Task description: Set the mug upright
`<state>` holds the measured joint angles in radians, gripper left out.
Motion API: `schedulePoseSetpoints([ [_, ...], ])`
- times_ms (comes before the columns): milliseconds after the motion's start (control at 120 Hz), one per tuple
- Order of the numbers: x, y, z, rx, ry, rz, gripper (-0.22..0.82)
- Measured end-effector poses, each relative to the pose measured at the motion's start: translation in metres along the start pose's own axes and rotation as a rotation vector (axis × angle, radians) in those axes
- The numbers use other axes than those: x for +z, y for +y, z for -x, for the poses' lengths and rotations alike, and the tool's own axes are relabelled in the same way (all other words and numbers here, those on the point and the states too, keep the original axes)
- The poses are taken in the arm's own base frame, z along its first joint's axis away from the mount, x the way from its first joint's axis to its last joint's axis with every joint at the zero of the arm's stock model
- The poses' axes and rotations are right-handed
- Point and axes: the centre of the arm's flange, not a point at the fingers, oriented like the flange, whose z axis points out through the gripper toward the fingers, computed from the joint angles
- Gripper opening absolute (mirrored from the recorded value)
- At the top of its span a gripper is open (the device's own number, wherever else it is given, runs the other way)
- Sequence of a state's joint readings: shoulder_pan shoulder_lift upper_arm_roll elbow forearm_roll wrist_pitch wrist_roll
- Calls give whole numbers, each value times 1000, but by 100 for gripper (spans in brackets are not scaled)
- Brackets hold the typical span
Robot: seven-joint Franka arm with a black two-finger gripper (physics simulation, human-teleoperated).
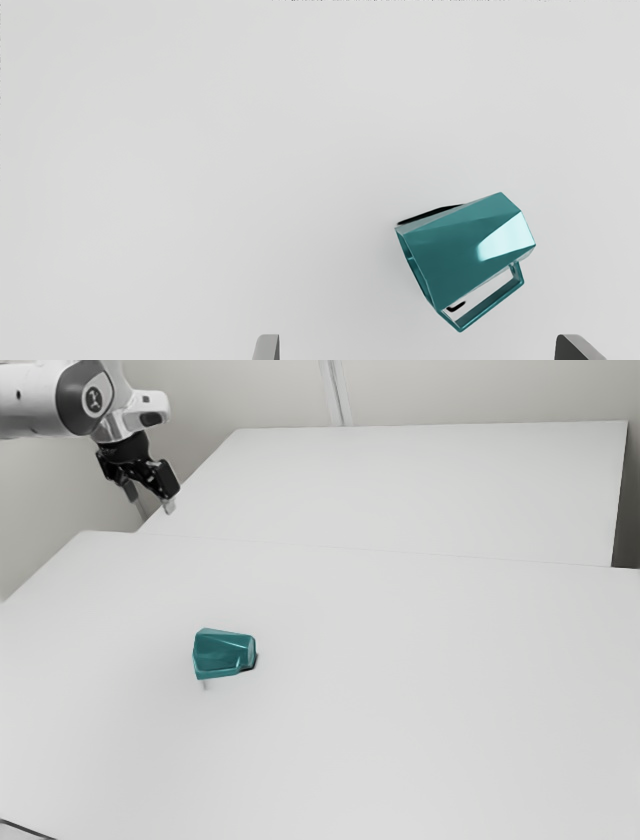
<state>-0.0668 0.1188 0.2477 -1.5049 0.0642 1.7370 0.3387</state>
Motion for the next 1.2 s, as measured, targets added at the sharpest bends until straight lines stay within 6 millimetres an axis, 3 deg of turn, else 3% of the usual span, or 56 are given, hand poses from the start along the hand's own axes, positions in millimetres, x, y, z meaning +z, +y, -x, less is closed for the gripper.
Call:
schedulePoseSetpoints([
  [133,2,-1,-1,2,14,27,60],
  [433,60,-25,22,-69,-17,153,60],
  [542,95,-27,35,-101,-42,229,60],
  [683,134,-49,62,-179,-56,324,60],
  [825,170,-60,73,-225,-63,408,60],
  [1100,235,-64,83,-284,-42,590,60],
  [1200,258,-56,93,-309,-40,667,60],
])
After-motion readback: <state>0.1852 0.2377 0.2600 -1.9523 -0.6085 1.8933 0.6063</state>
